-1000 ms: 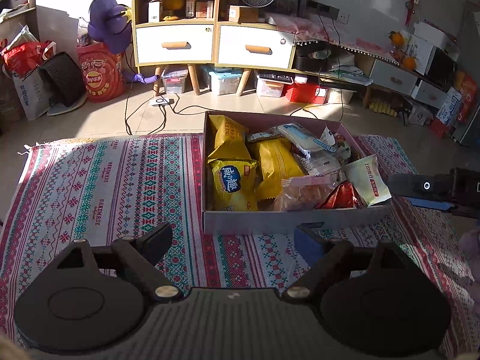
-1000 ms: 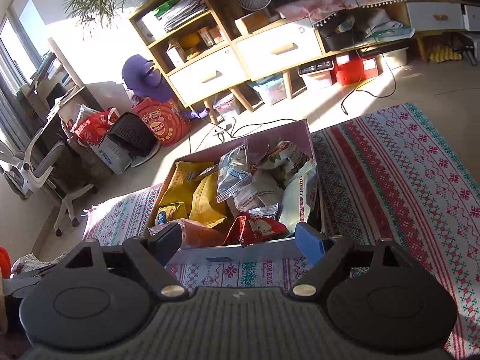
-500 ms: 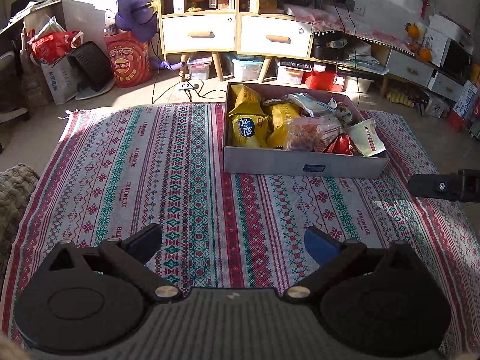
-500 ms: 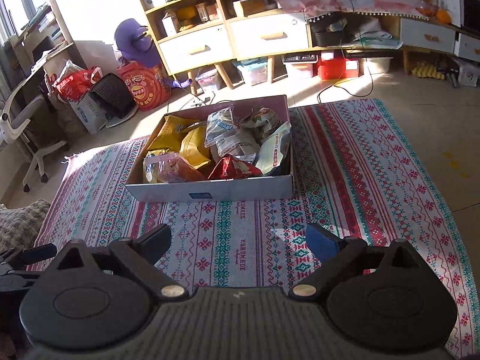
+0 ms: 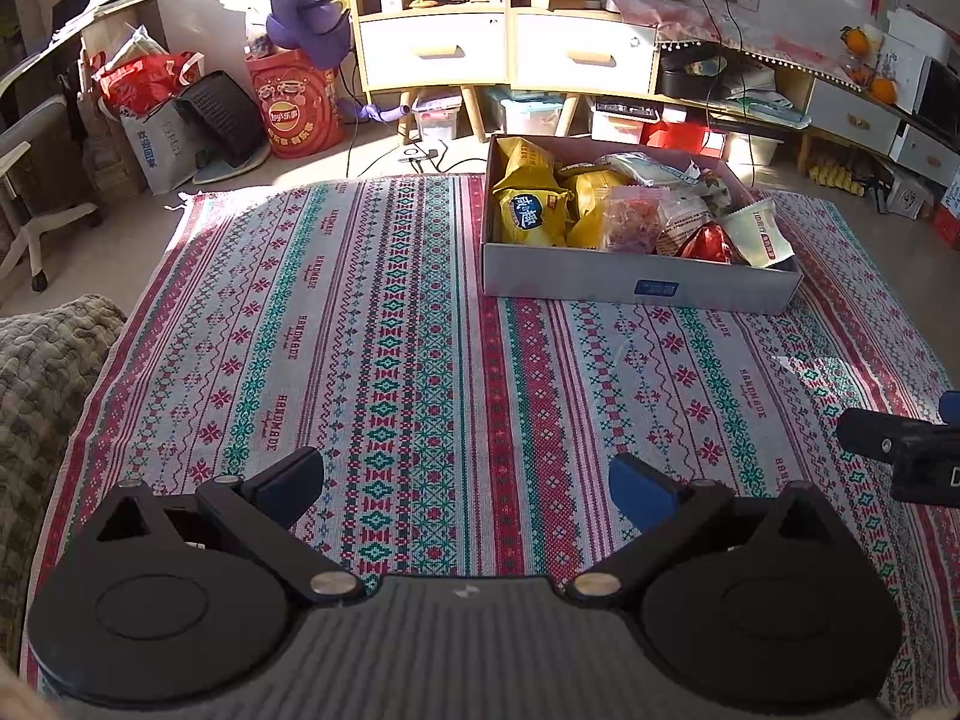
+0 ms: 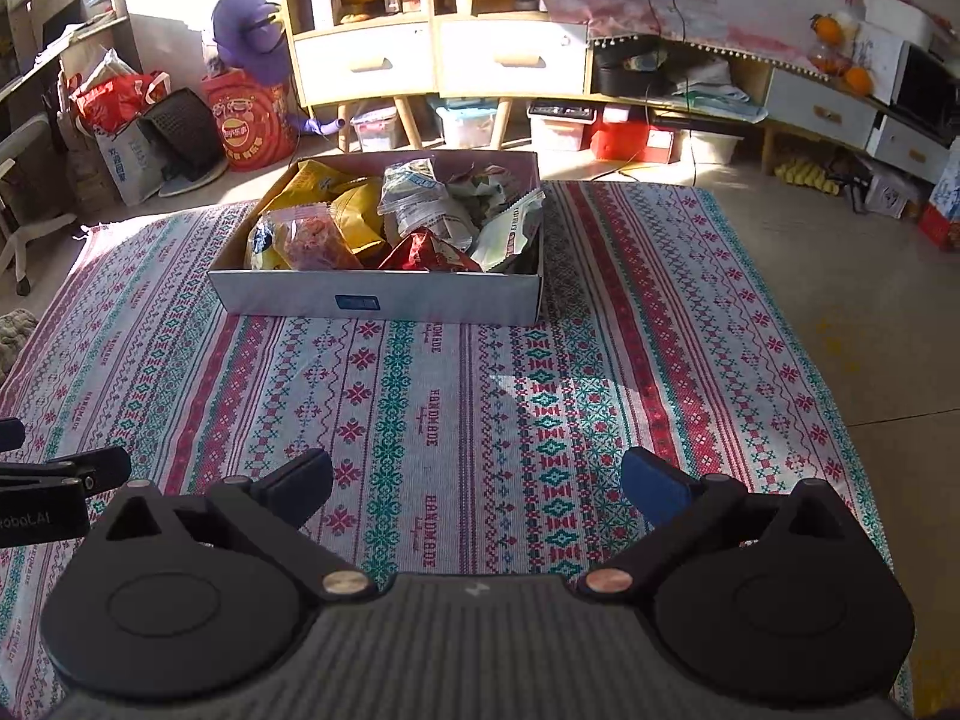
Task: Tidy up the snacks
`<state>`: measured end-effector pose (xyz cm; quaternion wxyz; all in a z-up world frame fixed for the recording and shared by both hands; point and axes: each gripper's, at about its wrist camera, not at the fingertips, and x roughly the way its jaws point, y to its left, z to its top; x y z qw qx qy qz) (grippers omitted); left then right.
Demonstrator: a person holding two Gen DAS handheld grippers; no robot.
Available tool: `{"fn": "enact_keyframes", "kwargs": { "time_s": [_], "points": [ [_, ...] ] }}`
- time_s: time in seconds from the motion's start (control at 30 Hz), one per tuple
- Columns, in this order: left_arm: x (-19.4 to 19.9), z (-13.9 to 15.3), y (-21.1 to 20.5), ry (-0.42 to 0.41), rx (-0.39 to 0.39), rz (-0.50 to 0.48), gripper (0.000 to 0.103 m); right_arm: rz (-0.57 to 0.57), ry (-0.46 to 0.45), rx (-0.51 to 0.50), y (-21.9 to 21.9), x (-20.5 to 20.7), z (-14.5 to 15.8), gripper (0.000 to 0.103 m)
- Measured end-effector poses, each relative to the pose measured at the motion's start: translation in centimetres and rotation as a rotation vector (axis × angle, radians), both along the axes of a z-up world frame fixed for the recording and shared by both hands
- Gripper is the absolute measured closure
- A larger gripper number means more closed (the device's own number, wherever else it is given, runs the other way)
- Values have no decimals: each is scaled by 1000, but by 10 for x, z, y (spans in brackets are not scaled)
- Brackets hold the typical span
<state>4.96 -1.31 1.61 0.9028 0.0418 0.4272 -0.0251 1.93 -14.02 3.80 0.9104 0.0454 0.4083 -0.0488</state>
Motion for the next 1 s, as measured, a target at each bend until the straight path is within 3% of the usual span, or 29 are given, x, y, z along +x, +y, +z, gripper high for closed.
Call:
{"fn": "enact_keyframes", "kwargs": {
  "time_s": [0.2, 0.4, 1.0],
  "points": [
    [-2, -4, -8, -4, 10, 8, 0, -5, 23, -18, 5, 0, -7, 1],
    [-3, -5, -5, -2, 2, 29, 0, -12, 5, -105, 11, -2, -9, 1],
    [-6, -3, -5, -16, -3, 37, 0, 13, 2, -99, 15, -3, -8, 1]
  ]
}}
